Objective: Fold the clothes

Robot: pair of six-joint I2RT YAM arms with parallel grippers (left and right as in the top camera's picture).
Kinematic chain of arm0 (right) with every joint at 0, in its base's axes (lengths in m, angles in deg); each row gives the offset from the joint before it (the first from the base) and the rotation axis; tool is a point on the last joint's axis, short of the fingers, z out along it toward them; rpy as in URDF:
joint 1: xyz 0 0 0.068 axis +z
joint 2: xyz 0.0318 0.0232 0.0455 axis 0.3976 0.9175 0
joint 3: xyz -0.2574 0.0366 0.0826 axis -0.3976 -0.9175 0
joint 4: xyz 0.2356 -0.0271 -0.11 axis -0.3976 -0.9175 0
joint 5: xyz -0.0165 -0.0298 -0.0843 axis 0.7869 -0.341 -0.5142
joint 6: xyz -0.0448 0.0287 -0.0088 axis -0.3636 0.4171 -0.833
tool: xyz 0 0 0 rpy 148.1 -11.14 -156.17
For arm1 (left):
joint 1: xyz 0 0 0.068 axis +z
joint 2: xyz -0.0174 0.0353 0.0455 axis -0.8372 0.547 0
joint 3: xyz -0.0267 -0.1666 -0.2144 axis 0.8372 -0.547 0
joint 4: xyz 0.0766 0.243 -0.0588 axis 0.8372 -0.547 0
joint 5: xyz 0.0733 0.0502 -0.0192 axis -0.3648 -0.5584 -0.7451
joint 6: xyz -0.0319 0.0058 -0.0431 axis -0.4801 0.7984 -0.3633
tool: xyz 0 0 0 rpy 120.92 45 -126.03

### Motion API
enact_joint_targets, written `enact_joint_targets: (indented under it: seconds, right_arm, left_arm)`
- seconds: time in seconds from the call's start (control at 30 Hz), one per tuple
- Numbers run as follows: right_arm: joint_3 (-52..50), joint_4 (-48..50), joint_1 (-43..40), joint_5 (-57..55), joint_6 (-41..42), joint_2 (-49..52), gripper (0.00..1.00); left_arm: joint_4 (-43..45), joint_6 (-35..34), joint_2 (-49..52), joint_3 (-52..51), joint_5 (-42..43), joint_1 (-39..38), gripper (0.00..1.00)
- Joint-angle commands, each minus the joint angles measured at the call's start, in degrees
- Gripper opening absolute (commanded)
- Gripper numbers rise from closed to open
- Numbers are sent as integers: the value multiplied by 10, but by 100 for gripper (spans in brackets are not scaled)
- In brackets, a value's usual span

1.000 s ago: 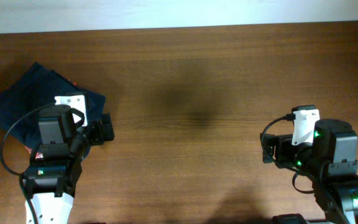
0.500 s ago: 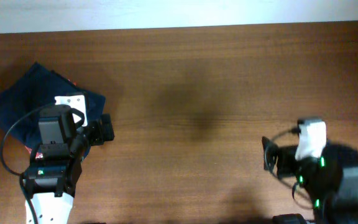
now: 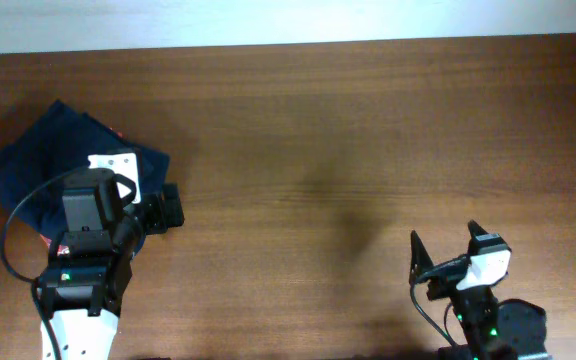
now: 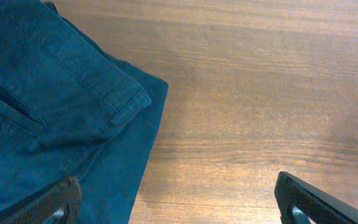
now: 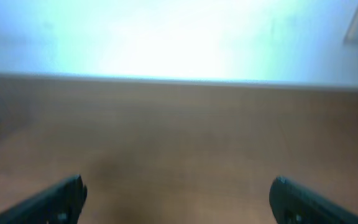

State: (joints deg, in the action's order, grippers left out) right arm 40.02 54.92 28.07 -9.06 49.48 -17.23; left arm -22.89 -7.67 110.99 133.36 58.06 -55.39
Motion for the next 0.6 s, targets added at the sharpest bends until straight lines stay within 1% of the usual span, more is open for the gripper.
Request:
enact_joint_targets:
  seconds: [0.0, 0.3, 0.4, 0.47, 0.57]
  right_arm:
    - [-60, 72, 7, -5, 4, -7, 99]
    - [-184, 280, 6, -8, 2, -8, 99]
    - [-183, 280, 6, -20, -23, -8, 99]
    - [-183, 274, 7, -17, -22, -8, 99]
    - [-183, 232, 6, -9, -22, -7, 99]
  left_arm:
    - [2, -3, 0, -4, -4, 2, 99]
    - [2, -3, 0, -4, -4, 2, 99]
    - [2, -3, 0, -4, -4, 2, 99]
    - [2, -3, 0, -4, -4, 2, 99]
    - [2, -3, 0, -4, -4, 2, 99]
